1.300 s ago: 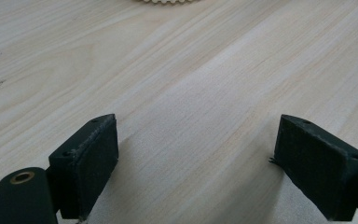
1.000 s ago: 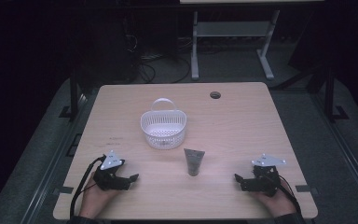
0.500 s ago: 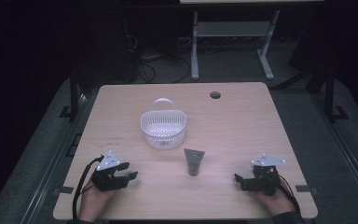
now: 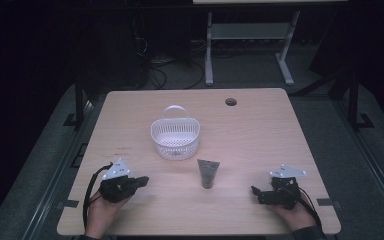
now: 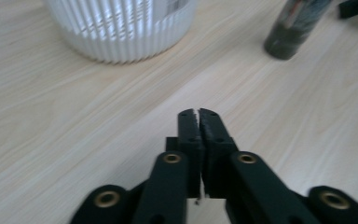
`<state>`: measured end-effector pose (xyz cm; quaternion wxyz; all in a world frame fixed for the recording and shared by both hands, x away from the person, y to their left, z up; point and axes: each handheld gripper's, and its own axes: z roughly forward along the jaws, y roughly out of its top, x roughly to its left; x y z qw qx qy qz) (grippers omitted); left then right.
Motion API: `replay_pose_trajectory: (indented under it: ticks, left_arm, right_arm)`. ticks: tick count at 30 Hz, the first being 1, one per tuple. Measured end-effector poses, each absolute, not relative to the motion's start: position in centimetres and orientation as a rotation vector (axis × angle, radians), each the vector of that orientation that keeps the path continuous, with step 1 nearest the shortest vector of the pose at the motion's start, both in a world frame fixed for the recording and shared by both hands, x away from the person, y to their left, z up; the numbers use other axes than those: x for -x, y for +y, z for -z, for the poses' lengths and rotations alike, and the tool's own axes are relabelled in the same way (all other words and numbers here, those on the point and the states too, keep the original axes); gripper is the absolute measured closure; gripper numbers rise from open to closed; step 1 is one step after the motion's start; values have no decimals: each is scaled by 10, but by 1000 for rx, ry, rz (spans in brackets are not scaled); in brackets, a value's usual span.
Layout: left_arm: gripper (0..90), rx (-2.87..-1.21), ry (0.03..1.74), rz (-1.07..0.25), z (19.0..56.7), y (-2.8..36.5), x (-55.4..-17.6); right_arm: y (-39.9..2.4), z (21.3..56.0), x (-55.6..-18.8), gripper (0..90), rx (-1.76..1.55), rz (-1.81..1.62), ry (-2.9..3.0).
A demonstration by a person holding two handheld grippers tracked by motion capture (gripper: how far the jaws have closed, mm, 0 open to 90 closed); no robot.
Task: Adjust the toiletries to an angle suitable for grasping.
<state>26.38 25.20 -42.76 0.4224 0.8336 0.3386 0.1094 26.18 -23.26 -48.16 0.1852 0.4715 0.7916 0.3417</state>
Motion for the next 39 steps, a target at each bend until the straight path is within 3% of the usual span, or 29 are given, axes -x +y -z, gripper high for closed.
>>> replay_pose_trajectory:
  ticks: [39]
  left_arm:
    - [895, -2050, 628, -194, 381, 152, -280]
  right_arm:
    - [-233, 482, -263, 86, -1322, -966, 2240]
